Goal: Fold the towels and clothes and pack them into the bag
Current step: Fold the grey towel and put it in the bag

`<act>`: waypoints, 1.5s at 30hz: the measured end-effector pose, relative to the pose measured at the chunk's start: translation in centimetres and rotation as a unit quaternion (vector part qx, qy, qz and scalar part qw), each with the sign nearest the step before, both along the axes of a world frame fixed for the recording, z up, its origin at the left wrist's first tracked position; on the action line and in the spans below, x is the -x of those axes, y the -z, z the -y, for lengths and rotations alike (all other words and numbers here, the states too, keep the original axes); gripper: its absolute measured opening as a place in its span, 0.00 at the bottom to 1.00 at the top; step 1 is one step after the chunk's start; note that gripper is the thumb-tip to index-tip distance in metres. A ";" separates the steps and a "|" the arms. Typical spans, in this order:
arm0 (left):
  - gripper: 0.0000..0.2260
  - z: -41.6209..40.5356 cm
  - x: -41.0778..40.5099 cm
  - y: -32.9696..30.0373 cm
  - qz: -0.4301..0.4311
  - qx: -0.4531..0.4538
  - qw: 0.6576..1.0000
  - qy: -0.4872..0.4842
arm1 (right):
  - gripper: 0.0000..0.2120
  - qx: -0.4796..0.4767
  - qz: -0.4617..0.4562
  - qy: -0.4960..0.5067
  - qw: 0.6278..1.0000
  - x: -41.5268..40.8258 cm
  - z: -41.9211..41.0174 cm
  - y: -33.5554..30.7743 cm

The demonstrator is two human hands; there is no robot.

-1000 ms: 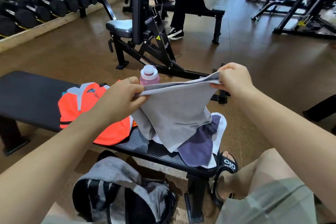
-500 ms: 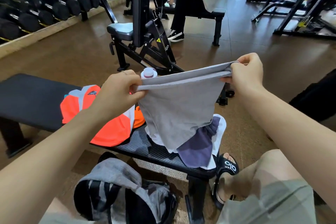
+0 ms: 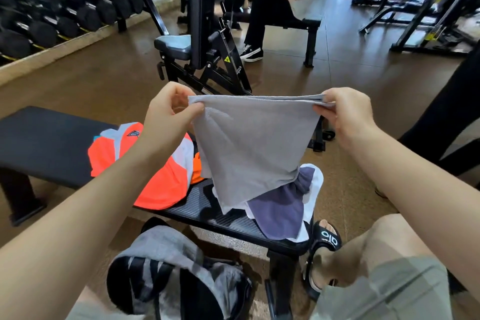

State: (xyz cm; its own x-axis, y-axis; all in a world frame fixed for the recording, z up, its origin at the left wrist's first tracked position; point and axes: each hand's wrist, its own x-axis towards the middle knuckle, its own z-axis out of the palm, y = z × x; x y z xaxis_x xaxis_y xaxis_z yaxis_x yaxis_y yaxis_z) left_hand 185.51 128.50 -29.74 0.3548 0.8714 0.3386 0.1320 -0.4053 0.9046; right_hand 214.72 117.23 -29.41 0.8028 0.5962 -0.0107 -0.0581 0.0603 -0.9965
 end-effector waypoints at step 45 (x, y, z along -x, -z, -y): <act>0.08 3.2 -2.1 3.9 -0.087 -0.069 0.982 0.151 | 0.03 0.066 0.379 -0.292 0.876 7.6 -0.1 -0.5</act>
